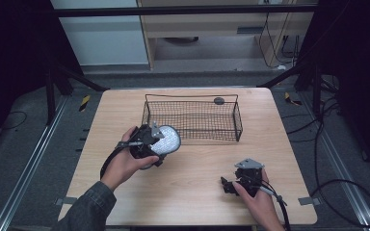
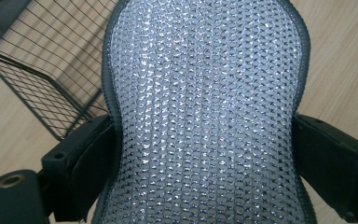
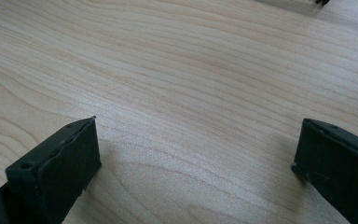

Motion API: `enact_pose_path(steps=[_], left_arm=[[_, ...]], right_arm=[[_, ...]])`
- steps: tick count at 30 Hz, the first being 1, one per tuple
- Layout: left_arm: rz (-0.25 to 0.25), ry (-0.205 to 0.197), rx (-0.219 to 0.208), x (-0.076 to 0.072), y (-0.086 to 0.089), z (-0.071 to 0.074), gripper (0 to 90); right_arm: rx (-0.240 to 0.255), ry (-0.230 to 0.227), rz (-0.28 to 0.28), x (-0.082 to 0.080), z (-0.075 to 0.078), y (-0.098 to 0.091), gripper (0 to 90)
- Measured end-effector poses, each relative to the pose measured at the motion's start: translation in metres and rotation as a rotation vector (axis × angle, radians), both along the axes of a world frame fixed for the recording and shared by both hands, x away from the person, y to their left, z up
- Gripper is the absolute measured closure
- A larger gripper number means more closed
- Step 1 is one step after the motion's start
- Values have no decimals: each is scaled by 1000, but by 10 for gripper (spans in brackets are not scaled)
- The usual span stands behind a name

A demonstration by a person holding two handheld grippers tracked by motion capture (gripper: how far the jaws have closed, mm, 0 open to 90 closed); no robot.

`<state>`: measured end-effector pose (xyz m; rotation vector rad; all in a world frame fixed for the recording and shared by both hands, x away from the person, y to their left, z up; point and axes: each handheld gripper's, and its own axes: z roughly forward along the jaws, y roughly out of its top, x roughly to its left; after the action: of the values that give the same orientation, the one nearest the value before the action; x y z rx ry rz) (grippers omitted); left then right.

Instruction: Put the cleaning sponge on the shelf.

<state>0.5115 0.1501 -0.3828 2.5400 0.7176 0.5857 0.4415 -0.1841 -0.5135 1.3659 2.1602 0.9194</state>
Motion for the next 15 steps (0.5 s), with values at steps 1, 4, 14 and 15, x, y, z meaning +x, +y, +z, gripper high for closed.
enact_pose_path(steps=[1, 4, 14, 15], left_arm=[[-7, -5, 0, 2, 0, 4, 83], [-16, -19, 12, 6, 0, 10, 83], [-36, -63, 20, 20, -2, 27, 83], [-38, -65, 24, 21, -3, 29, 83]], right_arm=[[0, 0, 1, 0, 0, 0, 3], [-1, -1, 5, 1, 0, 0, 4], [-1, -3, 11, 1, 0, 0, 5], [2, -1, 12, 1, 0, 0, 6]])
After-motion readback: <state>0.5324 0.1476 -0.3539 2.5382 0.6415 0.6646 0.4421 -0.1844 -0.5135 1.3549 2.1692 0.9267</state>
